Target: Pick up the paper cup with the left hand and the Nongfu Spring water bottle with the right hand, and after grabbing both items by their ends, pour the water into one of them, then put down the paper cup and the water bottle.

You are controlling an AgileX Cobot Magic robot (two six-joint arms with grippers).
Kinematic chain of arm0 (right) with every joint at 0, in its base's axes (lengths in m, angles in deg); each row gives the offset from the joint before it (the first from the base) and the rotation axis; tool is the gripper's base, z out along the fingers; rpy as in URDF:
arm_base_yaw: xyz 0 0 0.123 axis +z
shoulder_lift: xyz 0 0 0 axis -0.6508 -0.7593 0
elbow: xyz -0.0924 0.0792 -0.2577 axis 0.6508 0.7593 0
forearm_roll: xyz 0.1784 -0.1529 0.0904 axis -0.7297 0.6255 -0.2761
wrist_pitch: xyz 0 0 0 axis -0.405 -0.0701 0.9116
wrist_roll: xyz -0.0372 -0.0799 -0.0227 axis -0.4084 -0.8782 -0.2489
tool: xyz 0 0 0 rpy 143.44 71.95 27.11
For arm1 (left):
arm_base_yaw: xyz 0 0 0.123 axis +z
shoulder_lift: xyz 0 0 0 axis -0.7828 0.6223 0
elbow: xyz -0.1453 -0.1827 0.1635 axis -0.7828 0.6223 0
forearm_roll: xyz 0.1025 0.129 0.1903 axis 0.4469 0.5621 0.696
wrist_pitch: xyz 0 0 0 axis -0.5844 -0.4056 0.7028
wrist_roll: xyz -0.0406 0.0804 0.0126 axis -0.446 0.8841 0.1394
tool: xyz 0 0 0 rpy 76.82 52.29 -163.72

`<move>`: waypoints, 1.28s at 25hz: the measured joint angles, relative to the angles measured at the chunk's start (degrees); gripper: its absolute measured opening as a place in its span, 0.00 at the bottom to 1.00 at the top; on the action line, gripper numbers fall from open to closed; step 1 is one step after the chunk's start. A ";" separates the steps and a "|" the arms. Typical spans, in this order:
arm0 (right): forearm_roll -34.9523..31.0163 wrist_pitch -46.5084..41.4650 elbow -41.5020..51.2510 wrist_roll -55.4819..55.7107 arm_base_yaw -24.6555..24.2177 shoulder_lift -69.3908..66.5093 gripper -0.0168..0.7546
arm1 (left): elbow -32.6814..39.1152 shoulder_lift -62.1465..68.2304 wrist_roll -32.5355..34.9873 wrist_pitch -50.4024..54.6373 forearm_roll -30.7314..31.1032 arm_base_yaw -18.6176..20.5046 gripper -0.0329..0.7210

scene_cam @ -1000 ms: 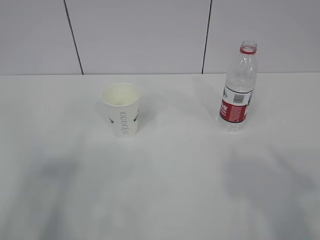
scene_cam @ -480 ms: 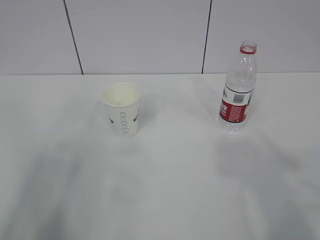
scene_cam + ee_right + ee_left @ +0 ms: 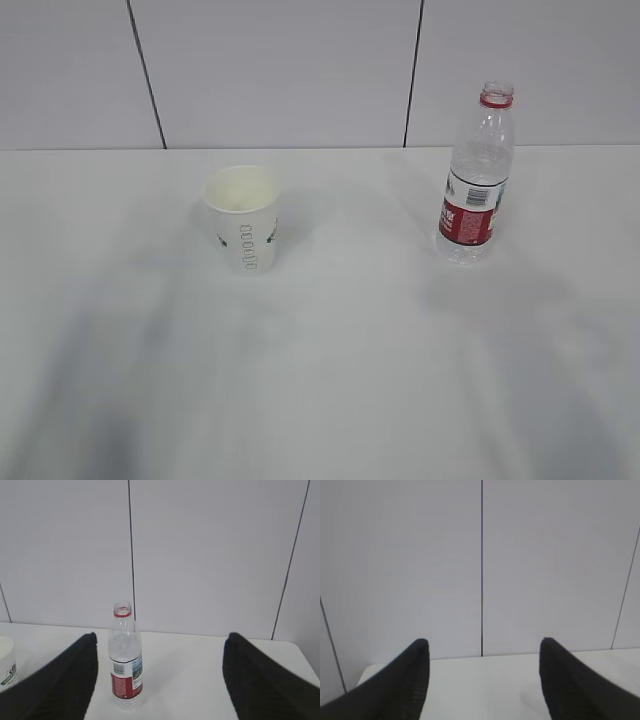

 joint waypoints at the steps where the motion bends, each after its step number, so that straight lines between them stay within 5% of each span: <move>1: 0.00 0.84 0.00 0.00 0.00 -0.93 0.78 | 0.00 0.79 0.00 -0.44 0.00 0.00 0.72; 23: 0.00 16.27 0.00 0.00 0.00 -17.43 0.78 | 0.00 20.24 0.00 -11.86 0.00 0.00 0.72; 32: 0.10 27.51 0.00 0.00 0.00 -24.66 0.78 | 0.00 31.43 0.00 -27.35 0.00 0.00 0.72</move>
